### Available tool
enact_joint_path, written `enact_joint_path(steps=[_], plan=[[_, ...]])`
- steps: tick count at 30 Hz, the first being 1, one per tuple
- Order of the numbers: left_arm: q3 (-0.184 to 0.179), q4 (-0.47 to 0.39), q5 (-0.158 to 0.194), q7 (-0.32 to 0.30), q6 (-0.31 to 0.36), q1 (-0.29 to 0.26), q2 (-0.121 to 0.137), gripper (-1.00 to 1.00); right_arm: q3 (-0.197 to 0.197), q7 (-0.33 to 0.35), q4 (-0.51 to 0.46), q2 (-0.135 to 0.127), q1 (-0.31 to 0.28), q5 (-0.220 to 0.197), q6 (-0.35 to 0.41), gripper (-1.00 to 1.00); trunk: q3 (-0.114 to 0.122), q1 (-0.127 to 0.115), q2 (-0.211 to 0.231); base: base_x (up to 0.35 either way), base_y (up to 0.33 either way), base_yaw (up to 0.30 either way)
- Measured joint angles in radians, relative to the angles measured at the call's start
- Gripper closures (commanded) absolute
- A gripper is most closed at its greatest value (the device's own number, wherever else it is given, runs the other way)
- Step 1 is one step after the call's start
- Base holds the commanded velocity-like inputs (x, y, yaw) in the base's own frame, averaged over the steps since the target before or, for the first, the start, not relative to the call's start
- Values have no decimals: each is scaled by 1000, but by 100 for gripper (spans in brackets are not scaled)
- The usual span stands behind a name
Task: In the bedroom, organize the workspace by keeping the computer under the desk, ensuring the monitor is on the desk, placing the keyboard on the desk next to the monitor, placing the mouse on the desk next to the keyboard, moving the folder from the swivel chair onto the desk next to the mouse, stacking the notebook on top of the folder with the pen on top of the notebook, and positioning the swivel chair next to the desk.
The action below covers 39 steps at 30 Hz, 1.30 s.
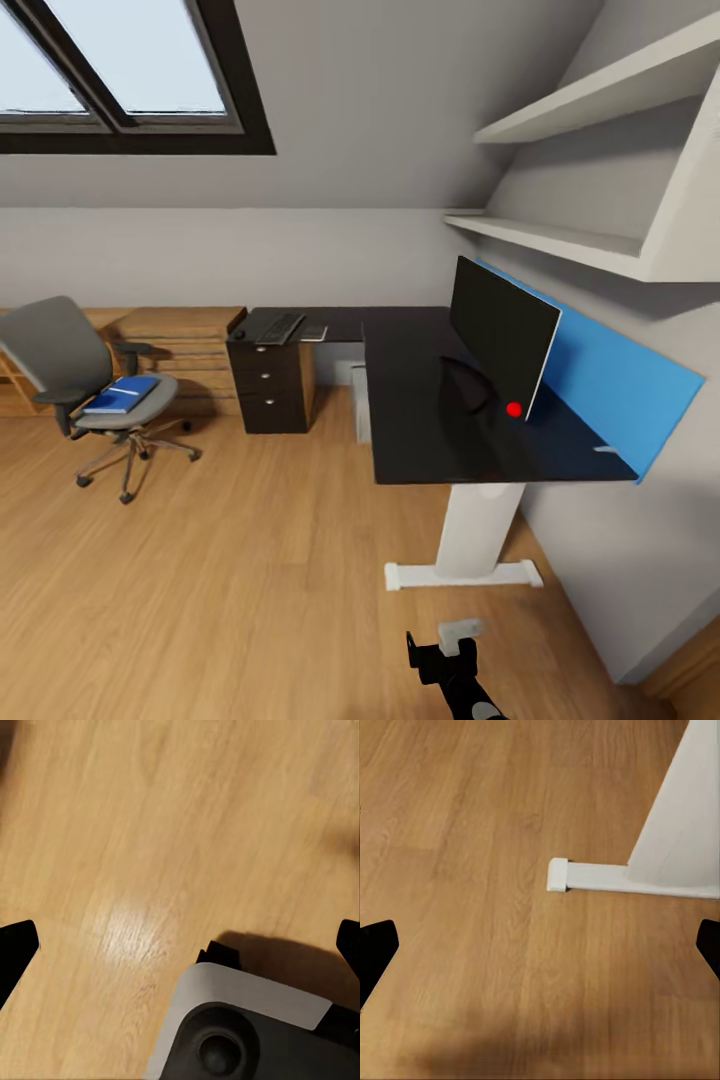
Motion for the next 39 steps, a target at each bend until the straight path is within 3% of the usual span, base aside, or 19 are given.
enact_joint_path(steps=[14,25,39], plan=[[1,0,1,0,-3,0,0,-100,0,0,0,0,0,0,-3,-100,-5,0,0,219,289,-11],[0,0,0,0,-2,0,-2,-100,0,0,0,0,0,0,-4,-100,10,0,0,222,284,0],[0,0,0,2,-1,0,-3,-100,0,0,0,0,0,0,-4,-100,71,-54,98,240,184,43]])
